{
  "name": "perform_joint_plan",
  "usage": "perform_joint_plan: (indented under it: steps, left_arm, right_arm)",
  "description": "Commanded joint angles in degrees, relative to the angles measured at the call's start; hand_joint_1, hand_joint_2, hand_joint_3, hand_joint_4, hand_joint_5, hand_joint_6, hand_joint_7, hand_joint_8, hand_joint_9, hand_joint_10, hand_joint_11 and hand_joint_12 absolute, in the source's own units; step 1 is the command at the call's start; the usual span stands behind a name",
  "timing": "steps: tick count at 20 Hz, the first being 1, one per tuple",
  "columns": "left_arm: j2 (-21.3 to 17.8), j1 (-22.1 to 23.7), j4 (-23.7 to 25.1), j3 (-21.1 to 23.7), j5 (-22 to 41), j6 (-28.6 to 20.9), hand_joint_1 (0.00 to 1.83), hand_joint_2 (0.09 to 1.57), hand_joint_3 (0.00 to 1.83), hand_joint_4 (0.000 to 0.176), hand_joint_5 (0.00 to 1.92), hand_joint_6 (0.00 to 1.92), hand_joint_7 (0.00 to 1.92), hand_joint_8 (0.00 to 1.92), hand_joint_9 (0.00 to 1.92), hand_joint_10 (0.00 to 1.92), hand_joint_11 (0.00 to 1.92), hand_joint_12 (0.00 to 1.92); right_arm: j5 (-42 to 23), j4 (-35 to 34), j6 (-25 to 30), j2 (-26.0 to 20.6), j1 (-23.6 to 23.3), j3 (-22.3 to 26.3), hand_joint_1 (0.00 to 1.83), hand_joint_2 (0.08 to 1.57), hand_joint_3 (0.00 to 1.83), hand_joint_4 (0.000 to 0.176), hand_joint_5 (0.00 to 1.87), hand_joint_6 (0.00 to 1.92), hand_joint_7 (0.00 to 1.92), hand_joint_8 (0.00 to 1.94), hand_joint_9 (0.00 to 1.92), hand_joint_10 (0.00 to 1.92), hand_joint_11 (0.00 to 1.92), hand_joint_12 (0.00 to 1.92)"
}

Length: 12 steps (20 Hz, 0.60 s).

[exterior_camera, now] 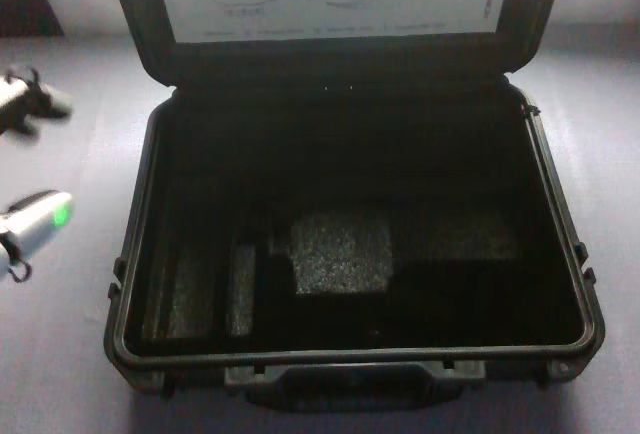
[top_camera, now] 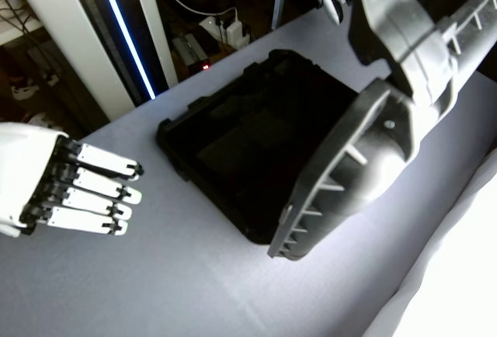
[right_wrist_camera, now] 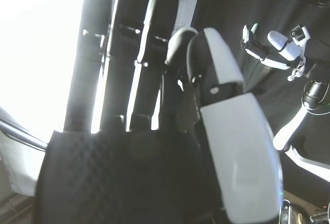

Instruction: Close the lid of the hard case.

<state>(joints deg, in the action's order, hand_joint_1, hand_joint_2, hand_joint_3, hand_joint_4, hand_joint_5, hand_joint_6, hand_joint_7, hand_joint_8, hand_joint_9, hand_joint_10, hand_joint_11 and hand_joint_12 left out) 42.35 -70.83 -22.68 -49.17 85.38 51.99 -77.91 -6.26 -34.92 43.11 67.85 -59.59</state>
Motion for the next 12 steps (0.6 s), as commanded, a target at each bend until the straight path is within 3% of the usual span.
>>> perform_joint_plan:
  steps: [1, 3, 6, 8, 9, 10, 12]
  left_arm:
    - [-0.10, 0.18, -0.13, -0.31, 7.62, -0.20, 0.09, 1.30, 0.02, 0.000, 0.01, 0.00, 0.03, 0.01, 0.05, 0.01, 0.00, 0.28]
    - [0.15, 0.18, -0.15, -0.29, 7.60, -0.20, 0.10, 1.31, 0.01, 0.000, 0.02, 0.01, 0.04, 0.01, 0.07, 0.01, 0.00, 0.30]
    - [1.00, 0.49, -0.74, -0.99, 6.93, -0.23, 0.12, 1.31, 0.00, 0.000, 0.04, 0.00, 0.05, 0.00, 0.07, 0.00, 0.00, 0.35]
    - [1.39, 2.08, -1.55, -2.54, 5.20, -0.23, 0.10, 1.31, 0.00, 0.000, 0.03, 0.00, 0.05, 0.00, 0.08, 0.00, 0.00, 0.33]
    - [1.66, 3.38, -1.91, -3.47, 3.95, -0.23, 0.09, 1.30, 0.00, 0.000, 0.02, 0.00, 0.05, 0.00, 0.09, 0.00, 0.00, 0.42]
    - [2.00, 4.65, -2.28, -4.46, 2.62, -0.23, 0.15, 1.29, 0.00, 0.000, 0.02, 0.00, 0.03, 0.00, 0.07, 0.00, 0.00, 0.38]
    - [2.93, 7.16, -3.62, -6.58, 0.30, -0.23, 0.17, 1.25, 0.00, 0.000, 0.04, 0.00, 0.06, 0.01, 0.06, 0.00, 0.00, 0.21]
  right_arm:
    - [-7.18, -1.55, 0.28, -0.04, -0.79, -0.40, 0.39, 1.26, 0.00, 0.029, 0.11, 0.00, 0.14, 0.00, 0.07, 0.00, 0.03, 0.16]
    - [-7.05, -1.55, 0.28, 0.08, -0.79, -0.40, 0.38, 1.26, 0.00, 0.029, 0.11, 0.00, 0.14, 0.00, 0.07, 0.00, 0.03, 0.15]
    - [-6.70, -1.55, 0.32, 0.57, -1.07, -0.79, 0.40, 1.28, 0.00, 0.004, 0.12, 0.00, 0.14, 0.00, 0.06, 0.00, 0.04, 0.13]
    - [-5.54, -1.50, 0.32, 1.16, -3.13, -1.79, 0.43, 1.29, 0.00, 0.000, 0.12, 0.00, 0.14, 0.00, 0.07, 0.00, 0.04, 0.12]
    - [-4.08, -1.12, 0.32, 1.78, -5.15, -2.75, 0.41, 1.28, 0.00, 0.000, 0.13, 0.00, 0.14, 0.00, 0.07, 0.00, 0.03, 0.11]
    - [-1.85, -0.63, 0.32, 2.59, -7.59, -3.86, 0.32, 1.26, 0.00, 0.014, 0.15, 0.01, 0.15, 0.00, 0.11, 0.01, 0.08, 0.12]
    - [2.55, -0.40, 0.33, 4.37, -11.38, -6.68, 0.27, 1.22, 0.00, 0.059, 0.15, 0.00, 0.12, 0.00, 0.07, 0.00, 0.03, 0.09]
